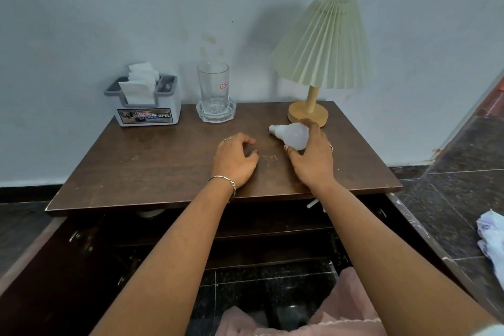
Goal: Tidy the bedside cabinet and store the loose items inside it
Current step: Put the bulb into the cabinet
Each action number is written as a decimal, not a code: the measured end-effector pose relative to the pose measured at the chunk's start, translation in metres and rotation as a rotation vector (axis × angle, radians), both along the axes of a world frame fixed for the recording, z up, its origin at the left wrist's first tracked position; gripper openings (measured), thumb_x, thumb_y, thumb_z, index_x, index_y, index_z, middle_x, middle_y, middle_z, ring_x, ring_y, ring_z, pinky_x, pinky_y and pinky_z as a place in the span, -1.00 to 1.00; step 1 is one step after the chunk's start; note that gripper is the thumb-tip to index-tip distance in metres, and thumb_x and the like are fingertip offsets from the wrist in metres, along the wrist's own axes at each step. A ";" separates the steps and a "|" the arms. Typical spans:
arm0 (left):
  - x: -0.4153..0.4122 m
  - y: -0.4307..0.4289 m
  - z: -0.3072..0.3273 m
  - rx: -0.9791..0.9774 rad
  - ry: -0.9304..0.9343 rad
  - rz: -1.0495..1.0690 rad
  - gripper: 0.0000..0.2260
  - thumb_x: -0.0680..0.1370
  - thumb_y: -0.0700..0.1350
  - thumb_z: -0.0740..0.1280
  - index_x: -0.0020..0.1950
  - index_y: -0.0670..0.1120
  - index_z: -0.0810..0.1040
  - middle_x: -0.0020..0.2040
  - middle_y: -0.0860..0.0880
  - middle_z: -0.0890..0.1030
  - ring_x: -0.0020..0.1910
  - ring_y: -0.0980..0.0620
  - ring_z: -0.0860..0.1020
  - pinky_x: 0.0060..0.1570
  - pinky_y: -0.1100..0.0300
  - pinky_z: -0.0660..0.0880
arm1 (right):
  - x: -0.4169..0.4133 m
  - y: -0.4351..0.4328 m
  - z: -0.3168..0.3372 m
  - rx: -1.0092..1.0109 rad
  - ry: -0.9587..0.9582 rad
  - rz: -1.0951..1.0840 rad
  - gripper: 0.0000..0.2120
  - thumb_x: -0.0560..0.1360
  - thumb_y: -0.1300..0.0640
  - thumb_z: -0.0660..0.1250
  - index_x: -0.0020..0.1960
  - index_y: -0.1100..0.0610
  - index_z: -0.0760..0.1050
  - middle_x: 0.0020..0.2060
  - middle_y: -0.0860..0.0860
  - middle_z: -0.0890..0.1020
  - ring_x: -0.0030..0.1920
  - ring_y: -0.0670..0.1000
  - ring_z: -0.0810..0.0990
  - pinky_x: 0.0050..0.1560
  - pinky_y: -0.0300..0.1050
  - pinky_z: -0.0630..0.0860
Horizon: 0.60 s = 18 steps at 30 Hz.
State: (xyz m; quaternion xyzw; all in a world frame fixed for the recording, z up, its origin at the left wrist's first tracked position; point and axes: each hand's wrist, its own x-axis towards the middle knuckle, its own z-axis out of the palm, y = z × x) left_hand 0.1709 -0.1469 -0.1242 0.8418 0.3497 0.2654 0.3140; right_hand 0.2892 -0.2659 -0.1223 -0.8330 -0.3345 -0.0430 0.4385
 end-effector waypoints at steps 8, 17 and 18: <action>-0.004 -0.002 0.011 -0.249 -0.160 -0.019 -0.67 0.50 -0.09 0.38 0.25 -0.08 0.46 0.23 -0.03 0.52 0.18 0.03 0.50 0.14 0.24 0.39 | -0.011 -0.013 0.010 0.193 0.213 0.109 -0.45 0.44 0.05 0.43 0.34 0.05 0.28 0.21 0.02 0.46 0.21 0.05 0.48 0.18 -0.03 0.49; -0.073 -0.039 0.034 -0.914 -0.526 -0.225 -0.63 0.57 0.02 0.29 0.32 -0.08 0.34 0.19 -0.10 0.57 0.04 -0.09 0.65 0.10 0.10 0.57 | -0.065 -0.045 0.037 0.159 0.388 0.367 -0.47 0.40 -0.13 0.46 0.28 -0.02 0.38 0.16 -0.07 0.54 0.16 -0.07 0.56 0.19 0.01 0.55; -0.084 -0.042 0.035 -0.933 -0.546 -0.246 -0.72 0.58 0.01 0.29 0.22 -0.08 0.39 0.16 -0.11 0.60 0.02 -0.10 0.67 0.08 0.08 0.58 | -0.073 -0.050 0.039 0.150 0.430 0.402 -0.48 0.40 -0.10 0.47 0.28 0.00 0.39 0.16 -0.05 0.55 0.13 -0.04 0.59 0.15 0.00 0.58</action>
